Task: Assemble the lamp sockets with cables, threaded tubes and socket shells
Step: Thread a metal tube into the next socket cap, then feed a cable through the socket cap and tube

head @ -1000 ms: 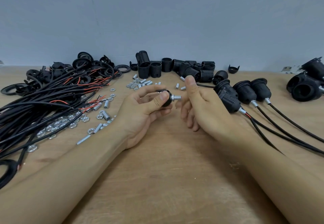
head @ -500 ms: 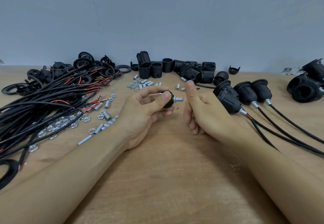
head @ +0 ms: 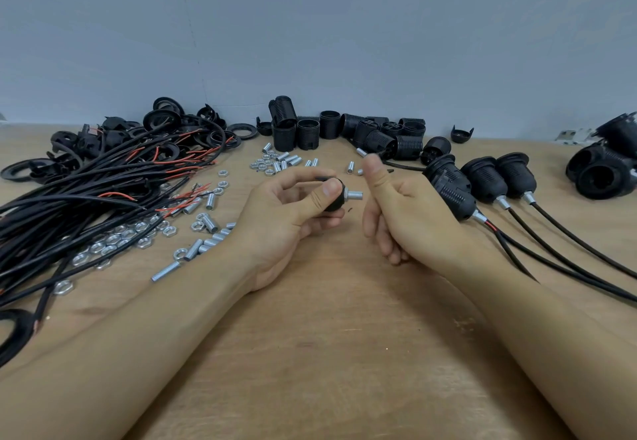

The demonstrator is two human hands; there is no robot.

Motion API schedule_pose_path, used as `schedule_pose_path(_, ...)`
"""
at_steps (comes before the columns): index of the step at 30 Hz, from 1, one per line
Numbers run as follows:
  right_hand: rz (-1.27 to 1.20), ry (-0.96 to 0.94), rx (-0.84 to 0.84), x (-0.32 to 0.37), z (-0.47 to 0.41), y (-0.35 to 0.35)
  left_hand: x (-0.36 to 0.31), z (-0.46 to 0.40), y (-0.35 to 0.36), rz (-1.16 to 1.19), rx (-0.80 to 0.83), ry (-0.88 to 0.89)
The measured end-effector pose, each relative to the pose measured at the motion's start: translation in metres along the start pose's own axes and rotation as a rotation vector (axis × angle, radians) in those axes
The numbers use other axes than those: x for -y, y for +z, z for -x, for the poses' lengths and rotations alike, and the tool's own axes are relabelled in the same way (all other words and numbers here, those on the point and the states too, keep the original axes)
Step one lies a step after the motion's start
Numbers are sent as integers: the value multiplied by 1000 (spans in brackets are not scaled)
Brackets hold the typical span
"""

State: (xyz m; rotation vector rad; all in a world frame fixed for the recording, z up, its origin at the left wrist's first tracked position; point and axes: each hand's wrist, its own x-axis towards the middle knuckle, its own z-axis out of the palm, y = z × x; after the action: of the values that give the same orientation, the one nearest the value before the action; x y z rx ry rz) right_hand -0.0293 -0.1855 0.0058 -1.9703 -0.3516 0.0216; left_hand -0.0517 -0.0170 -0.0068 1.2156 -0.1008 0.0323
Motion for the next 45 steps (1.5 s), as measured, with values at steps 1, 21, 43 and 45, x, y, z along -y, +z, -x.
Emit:
schedule_pose_path(1, -11, 1, 11, 1, 1, -1, 0, 0, 0, 5, -8, -2)
schedule_pose_path(21, -175, 64, 101, -4, -4, 2, 1, 5, 0, -342, 36, 254)
schedule_pose_path(43, -189, 101, 114, -4, 0, 0, -63, -18, -116, -1779, -854, -108)
schedule_pose_path(45, -191, 100, 113, -4, 0, 0, -65, -18, -116, -1751, -863, -92)
